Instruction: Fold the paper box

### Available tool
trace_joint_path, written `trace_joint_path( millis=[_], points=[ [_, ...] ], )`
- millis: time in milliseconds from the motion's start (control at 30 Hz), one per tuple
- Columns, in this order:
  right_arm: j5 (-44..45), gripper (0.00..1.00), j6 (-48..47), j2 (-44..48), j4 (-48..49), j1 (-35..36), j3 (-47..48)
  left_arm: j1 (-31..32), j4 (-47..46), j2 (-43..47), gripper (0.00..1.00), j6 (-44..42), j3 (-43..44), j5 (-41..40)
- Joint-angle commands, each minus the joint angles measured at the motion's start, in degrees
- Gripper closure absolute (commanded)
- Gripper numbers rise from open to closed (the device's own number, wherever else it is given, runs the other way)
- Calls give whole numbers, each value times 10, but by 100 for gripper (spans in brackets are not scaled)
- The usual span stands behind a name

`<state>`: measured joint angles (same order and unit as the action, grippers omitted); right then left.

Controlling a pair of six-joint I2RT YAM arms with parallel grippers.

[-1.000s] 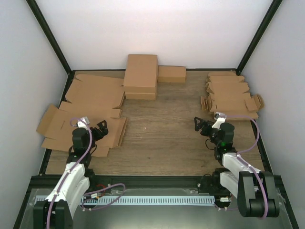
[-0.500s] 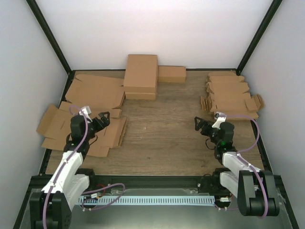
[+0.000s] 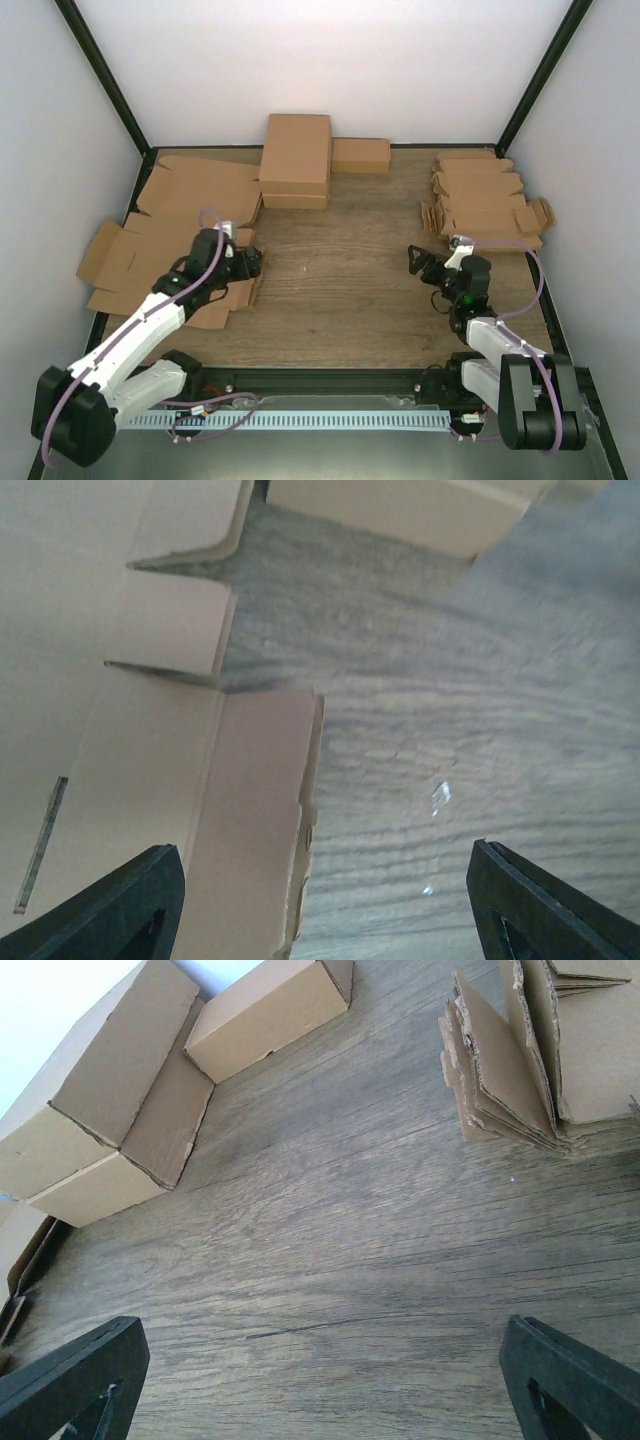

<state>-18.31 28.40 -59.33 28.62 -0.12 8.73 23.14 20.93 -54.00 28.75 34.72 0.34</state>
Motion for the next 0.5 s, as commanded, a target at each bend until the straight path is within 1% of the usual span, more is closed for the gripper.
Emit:
trace_joint_path(
  millis=[0, 100, 233, 433, 467],
  points=[
    [8, 0, 7, -1, -4, 6, 26, 67, 70, -46, 20, -16, 42, -136],
    [8, 0, 7, -2, -6, 6, 28, 91, 84, -68, 22, -23, 55, -180],
    [8, 0, 7, -2, -7, 6, 28, 99, 82, -104, 29, -28, 59, -181],
    [9, 0, 7, -2, -8, 6, 28, 118, 77, -156, 33, -35, 64, -174],
    [9, 0, 7, -3, -8, 6, 28, 118, 77, -161, 37, -37, 65, -176]
  ],
)
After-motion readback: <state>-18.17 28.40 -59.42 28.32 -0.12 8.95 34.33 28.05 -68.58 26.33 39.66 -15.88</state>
